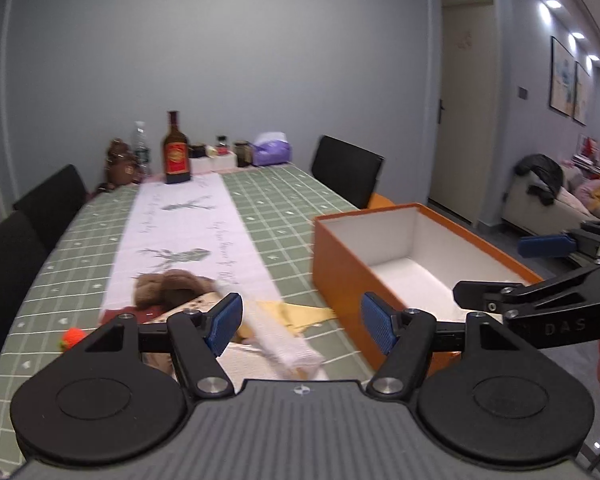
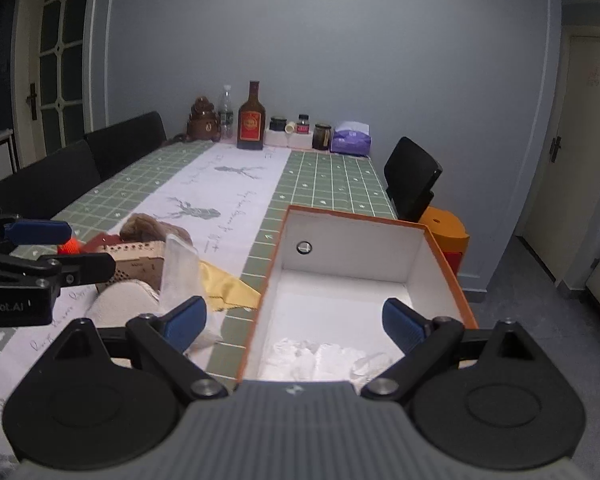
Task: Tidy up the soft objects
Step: 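Withdraw both tools from the box back over the table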
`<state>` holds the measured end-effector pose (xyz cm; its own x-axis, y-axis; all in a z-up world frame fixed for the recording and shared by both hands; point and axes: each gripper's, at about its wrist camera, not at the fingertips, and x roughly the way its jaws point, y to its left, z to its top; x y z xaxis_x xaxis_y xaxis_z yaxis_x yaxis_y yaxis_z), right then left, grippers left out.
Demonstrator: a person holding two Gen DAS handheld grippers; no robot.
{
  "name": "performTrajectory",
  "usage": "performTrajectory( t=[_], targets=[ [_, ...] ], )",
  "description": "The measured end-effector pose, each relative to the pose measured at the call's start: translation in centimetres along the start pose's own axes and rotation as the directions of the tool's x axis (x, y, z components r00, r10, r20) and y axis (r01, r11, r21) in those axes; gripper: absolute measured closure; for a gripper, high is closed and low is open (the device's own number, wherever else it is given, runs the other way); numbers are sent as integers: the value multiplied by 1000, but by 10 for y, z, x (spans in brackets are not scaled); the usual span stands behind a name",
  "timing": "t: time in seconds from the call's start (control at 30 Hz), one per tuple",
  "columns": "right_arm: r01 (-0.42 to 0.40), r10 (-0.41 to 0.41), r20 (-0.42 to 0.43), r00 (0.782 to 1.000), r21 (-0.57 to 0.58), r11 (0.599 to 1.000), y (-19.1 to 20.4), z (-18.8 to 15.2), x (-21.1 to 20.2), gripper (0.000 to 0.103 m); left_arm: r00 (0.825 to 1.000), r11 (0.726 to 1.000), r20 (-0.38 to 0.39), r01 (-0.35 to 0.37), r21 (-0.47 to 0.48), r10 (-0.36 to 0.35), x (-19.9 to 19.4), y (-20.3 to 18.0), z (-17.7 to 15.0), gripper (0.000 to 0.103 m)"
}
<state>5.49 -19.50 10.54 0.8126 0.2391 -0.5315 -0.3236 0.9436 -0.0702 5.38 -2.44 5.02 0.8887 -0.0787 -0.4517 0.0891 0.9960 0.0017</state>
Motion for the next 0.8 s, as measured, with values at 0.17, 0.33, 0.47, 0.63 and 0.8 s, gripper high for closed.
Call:
performTrajectory(
  t=[0.17,0.33,0.47,0.63,0.8],
  targets=[
    [-13,8,60,998,71,997,31,-23,1,10,998,999,31,-46,-22,47,-15,25,-29,23],
    [-29,17,101,995,116,993,59,-43,3,10,996,987,27,-79,-137,83,-21,55,-58,23],
    [-42,29,120,992,107,993,81,-57,9,10,993,978,26,-109,-180,116,-21,69,-76,23],
    [-85,83,72,994,32,996,106,-72,26,10,990,973,-36,-143,-179,139,-15,79,-95,23],
    [-94,94,49,994,-2,996,119,-82,45,10,984,967,-87,-172,-189,157,-6,91,-110,24]
  ],
)
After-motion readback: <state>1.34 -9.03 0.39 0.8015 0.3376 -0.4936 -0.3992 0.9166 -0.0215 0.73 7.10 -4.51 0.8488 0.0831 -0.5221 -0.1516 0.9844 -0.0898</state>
